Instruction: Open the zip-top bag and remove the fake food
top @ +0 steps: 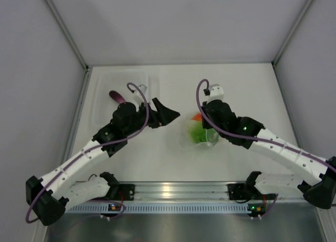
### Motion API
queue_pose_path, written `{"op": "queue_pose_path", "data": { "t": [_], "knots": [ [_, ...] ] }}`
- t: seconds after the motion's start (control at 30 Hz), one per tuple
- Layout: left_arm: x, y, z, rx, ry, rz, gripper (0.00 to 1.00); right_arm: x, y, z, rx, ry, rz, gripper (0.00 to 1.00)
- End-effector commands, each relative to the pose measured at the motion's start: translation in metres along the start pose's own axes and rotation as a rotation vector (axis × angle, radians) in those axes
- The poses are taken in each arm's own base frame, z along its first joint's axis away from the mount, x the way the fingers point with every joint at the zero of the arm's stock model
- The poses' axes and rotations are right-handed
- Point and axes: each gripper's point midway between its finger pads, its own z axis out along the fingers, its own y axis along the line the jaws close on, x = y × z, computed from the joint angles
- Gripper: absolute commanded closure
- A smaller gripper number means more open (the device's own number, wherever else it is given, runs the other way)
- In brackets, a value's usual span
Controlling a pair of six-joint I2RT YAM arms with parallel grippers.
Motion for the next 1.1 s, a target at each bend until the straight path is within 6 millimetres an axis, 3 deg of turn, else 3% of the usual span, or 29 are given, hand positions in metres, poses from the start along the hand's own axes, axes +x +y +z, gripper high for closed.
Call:
{"op": "queue_pose_path", "data": {
  "t": [0.0,0.13,0.33,0.47,0.6,0.73,0.97,1.07],
  "knots": [
    [0.016,0.014,0.000,-0.089,-0.020,0.003,0.19,-0.034,0.002,0.002,0.012,-0.107,0.112,1.00],
    [0.050,-0.013,0.002,-0.059,0.021,0.024,0.26,-0.038,0.001,0.002,0.023,-0.124,0.146,1.00],
    [0.085,-0.027,0.020,-0.088,0.044,0.004,0.25,-0.040,0.005,-0.004,-0.009,-0.148,0.197,1.00],
    [0.091,-0.014,0.041,-0.145,0.004,-0.048,0.27,-0.032,0.005,-0.007,-0.034,-0.166,0.249,1.00],
    [0.083,-0.012,0.056,-0.158,-0.063,-0.071,0.31,-0.029,0.003,-0.015,-0.056,-0.181,0.290,1.00],
    [0.096,-0.003,0.076,-0.201,-0.035,-0.069,0.31,-0.028,0.004,-0.020,-0.083,-0.200,0.315,1.00],
    [0.115,0.015,0.103,-0.272,-0.007,-0.055,0.27,-0.013,-0.007,-0.020,-0.037,-0.144,0.224,1.00],
    [0.120,0.023,0.108,-0.294,0.001,-0.047,0.20,-0.002,-0.016,-0.021,-0.007,-0.122,0.191,1.00]
  ]
}}
